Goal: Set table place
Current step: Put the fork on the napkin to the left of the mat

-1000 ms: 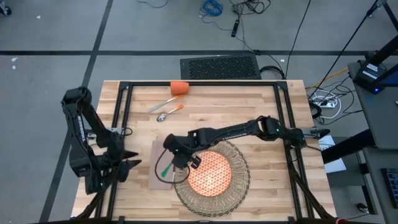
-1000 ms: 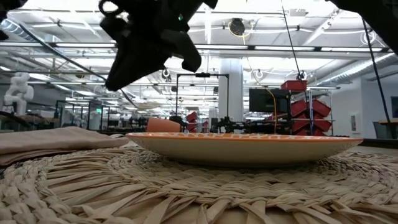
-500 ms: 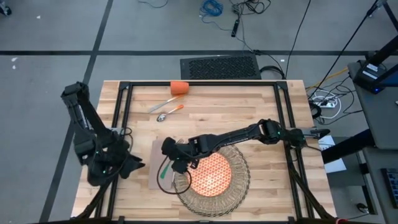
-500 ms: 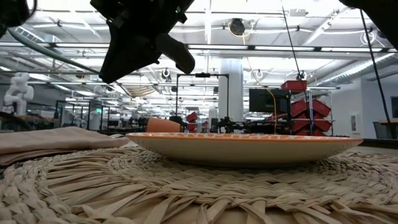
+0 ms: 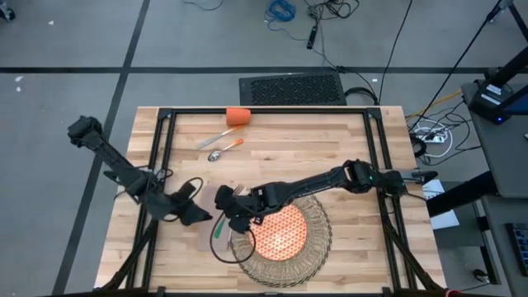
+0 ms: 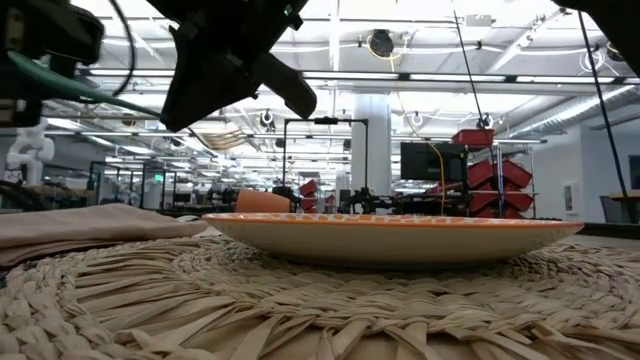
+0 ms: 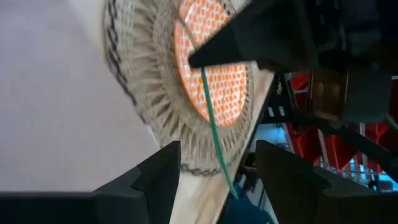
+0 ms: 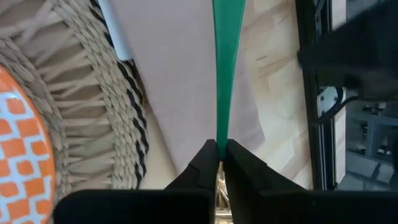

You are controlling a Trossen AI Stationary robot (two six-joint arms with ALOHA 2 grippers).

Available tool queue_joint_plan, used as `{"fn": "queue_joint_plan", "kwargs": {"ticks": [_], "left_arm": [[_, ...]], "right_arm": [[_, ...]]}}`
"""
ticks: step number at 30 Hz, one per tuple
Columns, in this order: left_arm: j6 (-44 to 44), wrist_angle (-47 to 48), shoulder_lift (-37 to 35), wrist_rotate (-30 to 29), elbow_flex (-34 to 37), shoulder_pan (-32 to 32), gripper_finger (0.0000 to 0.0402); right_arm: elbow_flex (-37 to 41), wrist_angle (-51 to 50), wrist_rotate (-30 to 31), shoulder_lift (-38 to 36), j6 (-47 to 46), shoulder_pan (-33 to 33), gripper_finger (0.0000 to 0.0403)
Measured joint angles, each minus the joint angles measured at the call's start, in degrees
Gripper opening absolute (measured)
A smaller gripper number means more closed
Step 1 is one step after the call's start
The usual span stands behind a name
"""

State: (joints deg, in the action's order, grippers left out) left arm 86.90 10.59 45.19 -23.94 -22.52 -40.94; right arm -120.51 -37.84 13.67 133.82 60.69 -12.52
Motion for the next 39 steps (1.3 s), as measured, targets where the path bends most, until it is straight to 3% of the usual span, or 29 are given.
{"fn": "queue_joint_plan", "kwargs": {"ticks": [7,17,30,39], "left_arm": [[-6.63,-3.98,2.3,10.8,0.46,10.59,0.0191],[-12.93,-16.79,11.79,22.36,0.46,19.15,0.0154],[-17.03,-16.97,14.95,24.94,0.46,22.44,0.0064],[-19.89,-17.13,14.97,24.39,0.46,22.64,0.0026]], "right_arm": [[0.0,0.38,3.28,0.0,0.9,-0.19,0.0],[-0.01,1.47,4.43,0.02,0.72,-0.12,0.0],[-0.04,-0.8,5.92,0.24,-1.64,-0.08,0.0],[-0.04,-0.99,5.98,0.24,-5.01,-0.07,0.0003]]}}
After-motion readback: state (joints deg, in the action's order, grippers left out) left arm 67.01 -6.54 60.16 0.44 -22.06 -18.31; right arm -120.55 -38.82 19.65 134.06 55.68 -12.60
